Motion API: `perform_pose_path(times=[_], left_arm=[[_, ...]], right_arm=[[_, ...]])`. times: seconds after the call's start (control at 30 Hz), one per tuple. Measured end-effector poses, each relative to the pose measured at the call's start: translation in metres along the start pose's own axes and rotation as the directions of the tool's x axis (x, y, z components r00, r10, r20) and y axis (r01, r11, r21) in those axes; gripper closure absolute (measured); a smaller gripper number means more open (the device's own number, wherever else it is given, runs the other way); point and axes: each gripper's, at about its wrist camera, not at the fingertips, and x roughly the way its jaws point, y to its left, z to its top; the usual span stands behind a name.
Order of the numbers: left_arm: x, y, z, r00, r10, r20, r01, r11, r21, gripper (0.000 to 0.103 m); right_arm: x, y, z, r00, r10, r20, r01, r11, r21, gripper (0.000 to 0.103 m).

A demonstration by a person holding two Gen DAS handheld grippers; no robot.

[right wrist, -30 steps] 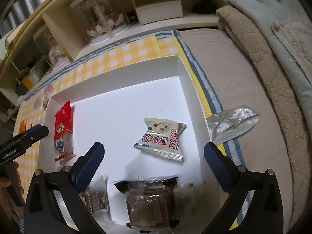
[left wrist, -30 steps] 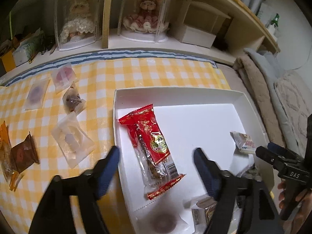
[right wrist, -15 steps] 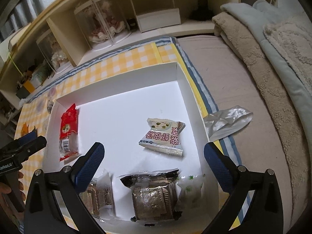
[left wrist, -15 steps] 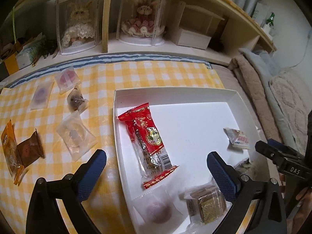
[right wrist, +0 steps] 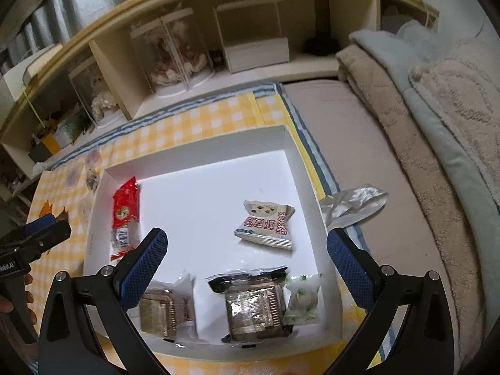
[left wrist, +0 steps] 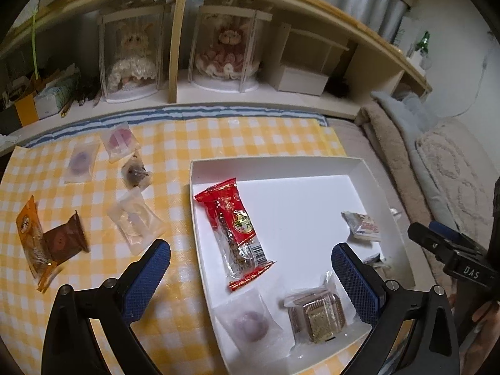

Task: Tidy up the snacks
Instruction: 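Move both tools back over the snack pile toward the orange pack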

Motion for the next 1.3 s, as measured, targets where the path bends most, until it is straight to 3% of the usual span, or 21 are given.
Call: perform_pose_path(times=[0.57, 1.0, 1.3], left_arm=[[-0.093, 0.032, -0.014, 0.994, 0.026, 0.104, -0.027, 1.0, 0.009, 0.0], [-0.149, 0.102, -0.036, 0.983, 0.089, 0.159, -0.077, 0.994, -0.08, 0.0], [-0.175, 0.167, -0.058, 0.969, 0.132, 0.207, -0.088, 0.974, -0.21, 0.0]], right_arm=[[-0.049, 0.052, 0.006, 0.99, 0.056, 0.129, -0.05, 0.997, -0.054, 0.0], [-0.055, 0.119, -0.003, 0.974, 0.162, 0.156, -0.134, 0.976, -0.174, 0.0], [-0.048, 0.154, -0.007, 0.969, 0.19, 0.156, -0.155, 0.965, -0.212, 0.0]])
